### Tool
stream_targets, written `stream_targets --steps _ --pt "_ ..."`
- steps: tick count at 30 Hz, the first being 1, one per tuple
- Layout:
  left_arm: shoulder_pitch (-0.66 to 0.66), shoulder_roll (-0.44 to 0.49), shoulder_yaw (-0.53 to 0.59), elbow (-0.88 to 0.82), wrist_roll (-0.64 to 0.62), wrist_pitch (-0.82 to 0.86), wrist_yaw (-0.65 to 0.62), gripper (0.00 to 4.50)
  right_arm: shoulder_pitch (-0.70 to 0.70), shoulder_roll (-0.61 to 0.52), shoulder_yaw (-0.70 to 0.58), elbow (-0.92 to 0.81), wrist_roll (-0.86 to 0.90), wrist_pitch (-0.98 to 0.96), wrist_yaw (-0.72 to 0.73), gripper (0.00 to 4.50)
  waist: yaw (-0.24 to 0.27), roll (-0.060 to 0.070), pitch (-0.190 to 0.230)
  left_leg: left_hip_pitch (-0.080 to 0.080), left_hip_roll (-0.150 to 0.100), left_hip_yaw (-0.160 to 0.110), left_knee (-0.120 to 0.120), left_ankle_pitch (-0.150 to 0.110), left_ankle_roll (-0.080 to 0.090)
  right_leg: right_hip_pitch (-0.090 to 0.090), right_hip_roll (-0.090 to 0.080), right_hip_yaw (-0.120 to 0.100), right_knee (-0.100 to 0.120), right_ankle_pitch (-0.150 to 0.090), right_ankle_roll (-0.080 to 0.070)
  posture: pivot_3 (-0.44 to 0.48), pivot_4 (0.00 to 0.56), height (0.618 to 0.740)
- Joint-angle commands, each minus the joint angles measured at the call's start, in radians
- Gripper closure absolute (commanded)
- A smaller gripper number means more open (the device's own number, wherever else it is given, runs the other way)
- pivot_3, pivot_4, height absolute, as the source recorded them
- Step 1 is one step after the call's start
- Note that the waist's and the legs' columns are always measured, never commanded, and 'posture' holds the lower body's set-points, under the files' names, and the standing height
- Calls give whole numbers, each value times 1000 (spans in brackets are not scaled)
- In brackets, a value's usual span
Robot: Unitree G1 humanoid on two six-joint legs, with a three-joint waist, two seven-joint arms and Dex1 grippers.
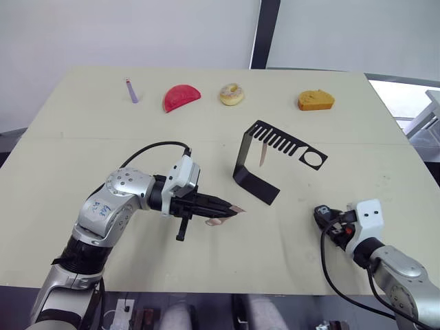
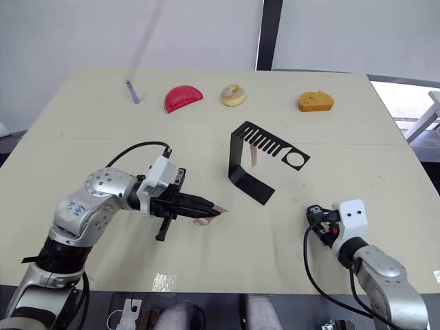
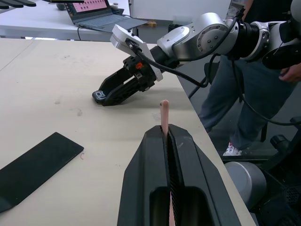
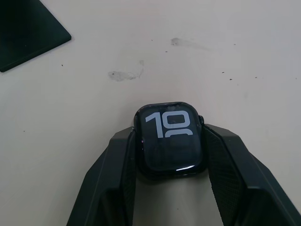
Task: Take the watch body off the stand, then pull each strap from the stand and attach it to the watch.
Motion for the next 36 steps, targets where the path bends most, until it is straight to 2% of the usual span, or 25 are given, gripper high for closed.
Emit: stream_targets --steps 1,5,8,11,13,16,22,27,36 --pt "-6 10 17 -3 13 -41 -7 4500 21 -80 -41 -115 51 92 55 2898 1 0 0 0 0 0 0 0 0 0 0 0 0 0 0 0 150 737" --pt "-4 25 1 20 65 -126 -35 4500 -18 -187 -95 -240 251 327 112 2898 -1 1 0 0 0 0 0 0 0 0 0 0 0 0 0 0 150 737" --pt "-7 28 -22 45 123 -230 -72 4500 -103 -247 -127 -279 484 550 125 2898 -3 1 0 0 1 0 1 0 0 0 0 0 0 0 0 0 150 737" --pt "-14 18 -45 69 179 -325 -82 4500 -233 -239 -135 -250 730 717 55 2898 0 1 0 -1 1 -1 0 0 0 0 0 0 0 0 0 0 150 737" --pt "-14 9 -62 86 226 -403 -79 4500 -317 -205 -122 -191 859 780 -53 2898 1 0 1 -1 1 -1 1 0 1 0 0 0 0 0 0 0 150 737" --pt "-11 -6 -69 98 256 -461 -70 4500 -366 -204 -69 -75 1126 753 -285 2898 1 0 0 -2 1 -1 1 -1 1 0 0 0 0 0 0 0 150 737" --pt "-14 -17 -84 110 307 -538 -53 4500 -416 -332 143 -2 1534 542 -601 2898 -2 0 1 -5 1 -1 4 -2 3 -2 -1 -1 -1 0 0 0 150 737" --pt "-7 -36 -102 106 335 -555 -35 4500 -441 -354 249 -13 1583 439 -648 2898 -3 0 1 -6 2 -1 5 -2 3 -2 0 -1 -1 0 1 0 150 737" --pt "1 -36 -120 94 343 -568 -32 4500 -432 -379 295 -48 1583 366 -633 2898 -2 0 1 -7 3 -1 5 -2 3 -2 0 -2 -1 0 1 0 150 737"
